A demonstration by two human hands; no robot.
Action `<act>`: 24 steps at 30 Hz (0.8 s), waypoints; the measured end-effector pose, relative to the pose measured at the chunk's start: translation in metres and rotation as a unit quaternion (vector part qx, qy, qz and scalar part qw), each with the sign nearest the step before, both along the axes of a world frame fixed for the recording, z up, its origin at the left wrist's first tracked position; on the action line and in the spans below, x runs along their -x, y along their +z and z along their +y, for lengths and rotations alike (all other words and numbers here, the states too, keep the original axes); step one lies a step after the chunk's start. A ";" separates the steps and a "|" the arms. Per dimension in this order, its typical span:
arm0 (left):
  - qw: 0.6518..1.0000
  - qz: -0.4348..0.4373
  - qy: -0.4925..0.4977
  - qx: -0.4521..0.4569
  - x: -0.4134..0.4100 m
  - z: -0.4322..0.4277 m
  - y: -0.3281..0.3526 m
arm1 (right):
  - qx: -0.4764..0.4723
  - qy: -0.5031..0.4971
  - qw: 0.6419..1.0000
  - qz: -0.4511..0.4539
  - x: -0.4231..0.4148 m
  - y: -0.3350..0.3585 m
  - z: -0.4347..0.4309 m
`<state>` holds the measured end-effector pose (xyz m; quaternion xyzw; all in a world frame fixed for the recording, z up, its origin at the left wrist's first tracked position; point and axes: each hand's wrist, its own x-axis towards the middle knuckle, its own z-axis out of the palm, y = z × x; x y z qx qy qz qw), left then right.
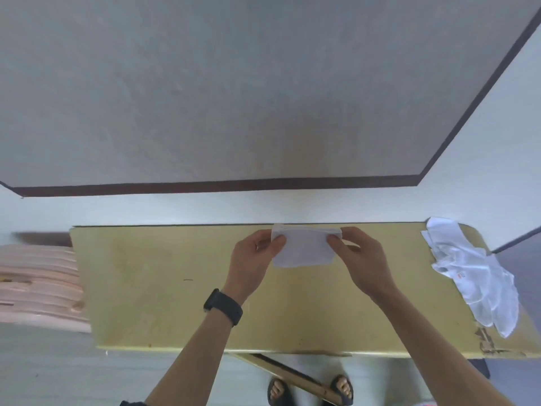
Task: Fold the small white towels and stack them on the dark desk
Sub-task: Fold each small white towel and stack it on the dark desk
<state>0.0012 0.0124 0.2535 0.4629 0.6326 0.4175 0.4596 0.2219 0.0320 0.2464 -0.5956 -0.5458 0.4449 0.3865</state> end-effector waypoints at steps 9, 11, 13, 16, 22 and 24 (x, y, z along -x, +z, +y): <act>0.963 0.113 0.170 -0.177 -0.005 -0.046 0.095 | -0.176 -0.019 0.984 0.013 0.067 0.094 -0.027; 0.961 0.089 0.195 -0.173 -0.001 -0.063 0.106 | -0.185 0.003 0.983 0.016 0.074 0.104 -0.037; 0.958 0.075 0.222 -0.163 0.003 -0.087 0.112 | -0.189 0.034 0.981 0.029 0.080 0.108 -0.050; 0.949 0.070 0.278 -0.133 0.009 -0.136 0.105 | -0.166 0.090 0.981 0.048 0.091 0.100 -0.079; 0.893 0.013 0.448 -0.033 0.015 -0.276 0.064 | -0.071 0.238 0.968 0.042 0.131 0.061 -0.180; 0.867 0.006 0.498 -0.012 0.020 -0.333 0.053 | -0.051 0.295 0.953 0.042 0.148 0.049 -0.228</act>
